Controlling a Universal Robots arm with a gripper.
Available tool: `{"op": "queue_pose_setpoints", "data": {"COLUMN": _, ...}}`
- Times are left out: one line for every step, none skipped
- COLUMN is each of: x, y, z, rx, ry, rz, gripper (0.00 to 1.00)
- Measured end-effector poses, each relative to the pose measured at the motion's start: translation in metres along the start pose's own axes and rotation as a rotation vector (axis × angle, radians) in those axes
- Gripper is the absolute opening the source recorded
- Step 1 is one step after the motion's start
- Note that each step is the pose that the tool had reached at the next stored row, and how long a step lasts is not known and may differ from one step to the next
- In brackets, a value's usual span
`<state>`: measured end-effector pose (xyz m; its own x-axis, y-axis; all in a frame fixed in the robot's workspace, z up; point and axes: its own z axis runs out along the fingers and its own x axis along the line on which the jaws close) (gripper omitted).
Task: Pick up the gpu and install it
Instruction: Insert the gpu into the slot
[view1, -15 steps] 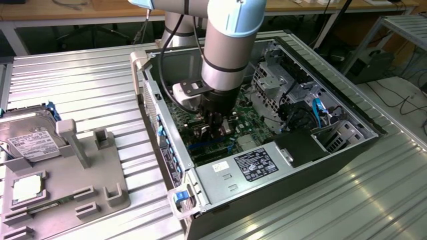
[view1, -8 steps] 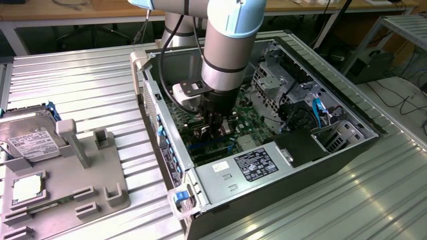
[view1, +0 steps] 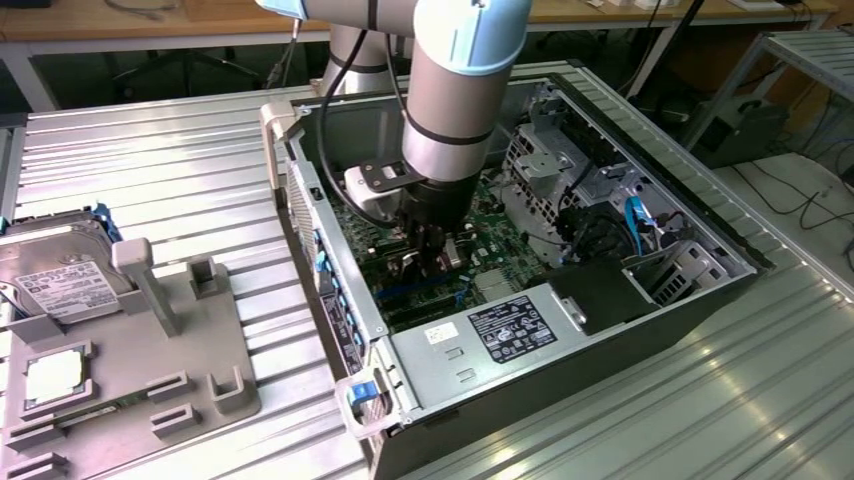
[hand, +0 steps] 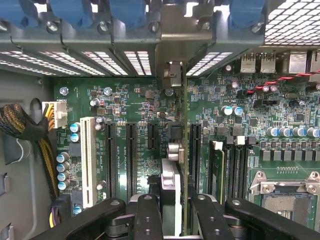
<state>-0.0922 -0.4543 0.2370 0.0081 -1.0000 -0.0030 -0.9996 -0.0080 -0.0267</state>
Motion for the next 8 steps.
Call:
{"op": "queue_pose_setpoints", "data": {"x": 0.0, "y": 0.0, "z": 0.0006, "rx": -0.0005, "ry": -0.0001, "rz": 0.0, "gripper": 0.28}}
{"op": "queue_pose_setpoints", "data": {"x": 0.0, "y": 0.0001, "z": 0.0015, "rx": -0.0013, "ry": 0.0, "rz": 0.0, "gripper": 0.28}}
{"op": "queue_pose_setpoints", "data": {"x": 0.0, "y": 0.0002, "z": 0.0024, "rx": -0.0021, "ry": 0.0001, "rz": 0.0, "gripper": 0.28}}
{"op": "queue_pose_setpoints", "data": {"x": 0.0, "y": 0.0002, "z": 0.0032, "rx": -0.0025, "ry": 0.0002, "rz": 0.0, "gripper": 0.28}}
{"op": "queue_pose_setpoints", "data": {"x": 0.0001, "y": 0.0002, "z": 0.0039, "rx": -0.0029, "ry": 0.0004, "rz": 0.0, "gripper": 0.28}}
{"op": "queue_pose_setpoints", "data": {"x": 0.0001, "y": 0.0002, "z": 0.0041, "rx": -0.003, "ry": 0.0005, "rz": 0.0, "gripper": 0.28}}
{"op": "queue_pose_setpoints", "data": {"x": 0.0001, "y": 0.0002, "z": 0.0041, "rx": -0.003, "ry": 0.0004, "rz": 0.0, "gripper": 0.28}}
{"op": "queue_pose_setpoints", "data": {"x": 0.0001, "y": 0.0002, "z": 0.0042, "rx": -0.0029, "ry": 0.0003, "rz": 0.0, "gripper": 0.28}}
